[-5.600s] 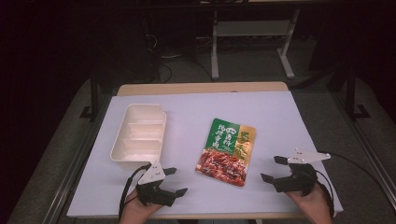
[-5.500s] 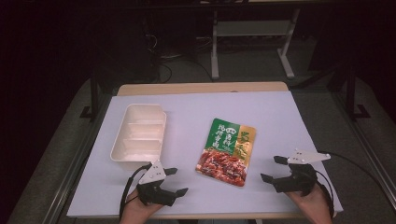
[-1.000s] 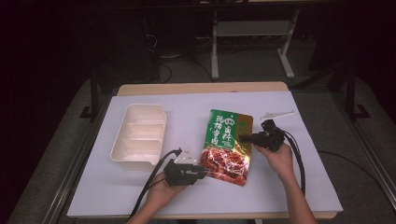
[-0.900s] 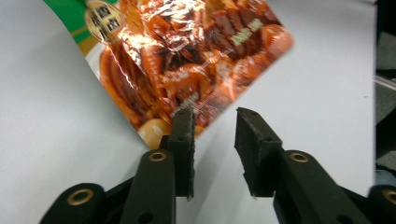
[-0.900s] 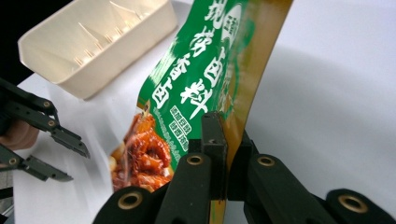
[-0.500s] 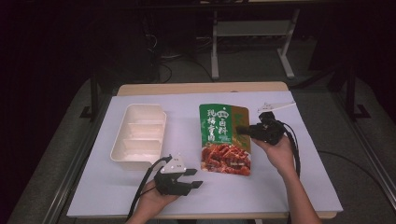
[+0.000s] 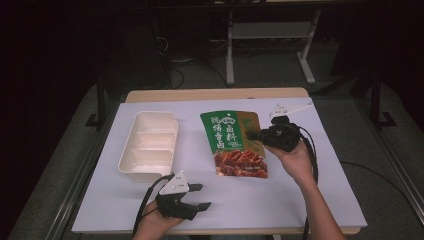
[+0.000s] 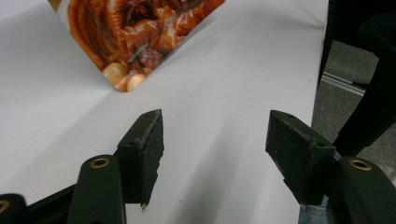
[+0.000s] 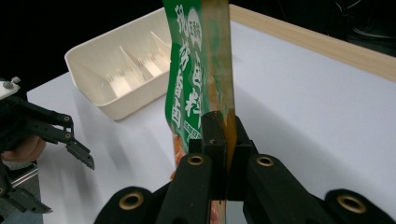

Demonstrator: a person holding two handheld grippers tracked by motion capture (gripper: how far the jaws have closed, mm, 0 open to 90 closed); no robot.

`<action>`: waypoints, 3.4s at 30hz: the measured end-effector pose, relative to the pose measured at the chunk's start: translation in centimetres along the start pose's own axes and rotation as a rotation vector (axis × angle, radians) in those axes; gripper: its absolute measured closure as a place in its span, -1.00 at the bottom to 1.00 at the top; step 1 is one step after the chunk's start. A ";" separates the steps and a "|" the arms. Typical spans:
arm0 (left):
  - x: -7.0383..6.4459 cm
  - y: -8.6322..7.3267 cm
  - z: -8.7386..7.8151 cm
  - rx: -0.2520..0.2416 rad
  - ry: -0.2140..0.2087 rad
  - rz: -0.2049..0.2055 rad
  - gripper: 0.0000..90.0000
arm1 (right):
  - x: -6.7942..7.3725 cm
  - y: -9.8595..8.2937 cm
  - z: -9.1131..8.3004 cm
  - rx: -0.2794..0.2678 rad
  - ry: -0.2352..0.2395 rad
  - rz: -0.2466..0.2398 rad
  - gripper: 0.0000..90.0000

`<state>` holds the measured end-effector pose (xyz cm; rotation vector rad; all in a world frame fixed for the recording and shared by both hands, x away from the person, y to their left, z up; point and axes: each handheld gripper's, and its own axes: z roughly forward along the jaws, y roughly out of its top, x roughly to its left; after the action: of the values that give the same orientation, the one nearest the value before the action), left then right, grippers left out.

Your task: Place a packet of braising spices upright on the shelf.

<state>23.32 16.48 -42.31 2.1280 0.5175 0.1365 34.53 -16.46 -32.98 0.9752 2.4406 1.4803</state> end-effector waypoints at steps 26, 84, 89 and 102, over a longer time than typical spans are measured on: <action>0.0 -2.0 -1.6 -0.028 0.017 0.048 -0.34 | 2.5 6.2 2.6 -0.071 0.049 -0.076 1.00; 0.0 -2.3 -1.5 -0.031 0.019 0.075 -0.37 | 8.1 12.9 19.7 -0.131 0.243 -0.116 1.00; 0.0 -2.4 -1.4 -0.032 0.017 0.066 -0.37 | 8.0 12.6 20.9 -0.135 0.248 -0.088 1.00; 0.0 -2.4 -1.3 -0.026 0.012 0.068 -0.37 | 7.2 11.1 22.5 -0.143 0.215 -0.037 0.99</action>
<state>22.24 18.68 -43.47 2.1217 0.4485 0.1939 43.43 8.08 -33.75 0.7761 2.4335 1.8027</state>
